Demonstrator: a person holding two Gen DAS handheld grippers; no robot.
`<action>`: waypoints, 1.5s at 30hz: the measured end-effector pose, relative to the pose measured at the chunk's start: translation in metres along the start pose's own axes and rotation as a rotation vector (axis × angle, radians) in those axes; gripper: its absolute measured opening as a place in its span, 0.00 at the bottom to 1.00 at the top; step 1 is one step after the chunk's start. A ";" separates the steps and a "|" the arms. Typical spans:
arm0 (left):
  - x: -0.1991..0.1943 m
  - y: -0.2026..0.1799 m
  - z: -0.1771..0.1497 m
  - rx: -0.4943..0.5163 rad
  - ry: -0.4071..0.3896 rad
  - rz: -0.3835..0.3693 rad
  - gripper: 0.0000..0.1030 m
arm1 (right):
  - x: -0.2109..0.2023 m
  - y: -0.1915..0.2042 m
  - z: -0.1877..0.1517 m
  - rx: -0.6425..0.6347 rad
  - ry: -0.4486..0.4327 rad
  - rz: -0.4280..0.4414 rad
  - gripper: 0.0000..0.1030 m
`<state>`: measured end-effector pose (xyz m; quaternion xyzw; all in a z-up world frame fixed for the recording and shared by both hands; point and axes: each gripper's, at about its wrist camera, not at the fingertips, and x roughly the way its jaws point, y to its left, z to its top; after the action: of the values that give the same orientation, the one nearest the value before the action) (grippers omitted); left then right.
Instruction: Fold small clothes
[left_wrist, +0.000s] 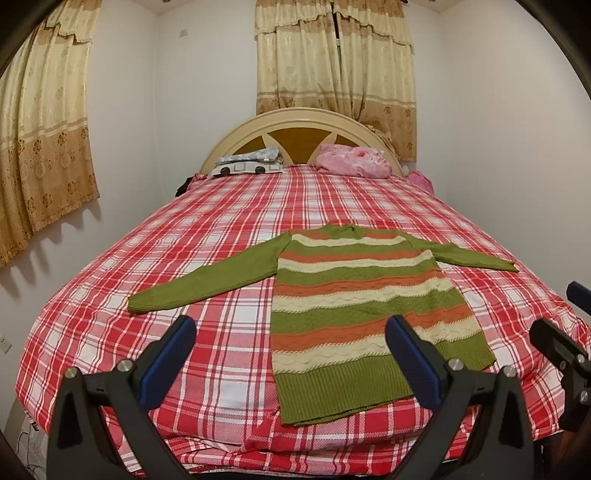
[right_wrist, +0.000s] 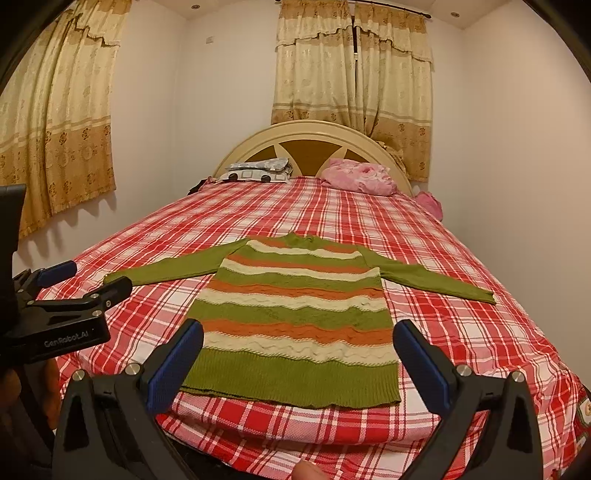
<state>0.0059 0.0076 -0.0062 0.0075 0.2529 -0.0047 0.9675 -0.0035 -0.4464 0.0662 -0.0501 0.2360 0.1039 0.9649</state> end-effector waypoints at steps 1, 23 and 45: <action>0.000 0.000 0.000 -0.001 0.002 -0.001 1.00 | 0.000 0.000 0.000 -0.001 -0.001 0.000 0.99; 0.011 0.000 -0.004 -0.004 0.026 0.001 1.00 | 0.003 0.003 -0.003 -0.009 0.009 -0.009 0.99; 0.014 0.001 -0.005 -0.004 0.036 0.001 1.00 | 0.009 0.005 -0.006 -0.010 0.020 -0.001 0.99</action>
<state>0.0155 0.0081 -0.0178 0.0059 0.2701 -0.0036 0.9628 0.0009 -0.4406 0.0565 -0.0559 0.2452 0.1042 0.9622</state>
